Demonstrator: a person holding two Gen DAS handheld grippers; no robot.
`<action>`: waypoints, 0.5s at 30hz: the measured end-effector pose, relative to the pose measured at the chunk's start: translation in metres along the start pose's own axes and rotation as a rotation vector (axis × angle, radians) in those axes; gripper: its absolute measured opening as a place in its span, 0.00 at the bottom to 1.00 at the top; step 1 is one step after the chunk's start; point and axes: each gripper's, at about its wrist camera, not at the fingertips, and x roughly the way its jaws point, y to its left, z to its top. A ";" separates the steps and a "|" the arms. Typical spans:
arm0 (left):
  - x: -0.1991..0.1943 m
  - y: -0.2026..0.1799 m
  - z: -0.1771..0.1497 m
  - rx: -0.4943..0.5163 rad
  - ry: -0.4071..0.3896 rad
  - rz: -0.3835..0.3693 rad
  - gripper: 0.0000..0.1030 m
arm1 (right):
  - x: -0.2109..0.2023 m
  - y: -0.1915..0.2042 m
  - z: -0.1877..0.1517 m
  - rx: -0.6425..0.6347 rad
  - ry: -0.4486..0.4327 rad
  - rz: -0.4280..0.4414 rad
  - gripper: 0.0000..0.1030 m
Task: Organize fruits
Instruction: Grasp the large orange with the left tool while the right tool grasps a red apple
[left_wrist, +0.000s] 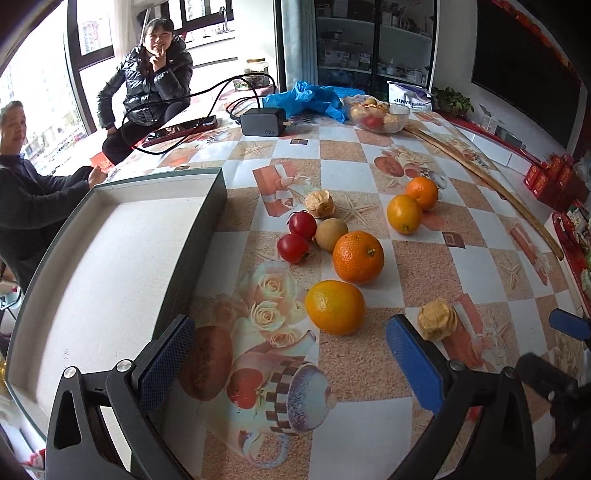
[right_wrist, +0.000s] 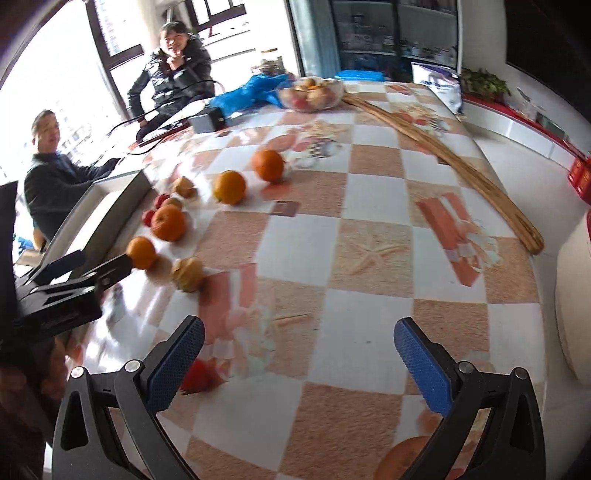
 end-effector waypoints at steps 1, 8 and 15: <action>0.004 -0.003 0.001 0.004 -0.002 0.011 1.00 | 0.003 0.014 -0.007 -0.043 0.022 0.029 1.00; 0.033 -0.011 0.008 0.014 0.037 0.051 0.97 | 0.026 0.041 -0.024 -0.127 0.044 0.004 1.00; 0.024 -0.010 0.008 -0.005 0.031 0.045 0.39 | 0.019 0.059 -0.027 -0.226 0.003 -0.051 0.21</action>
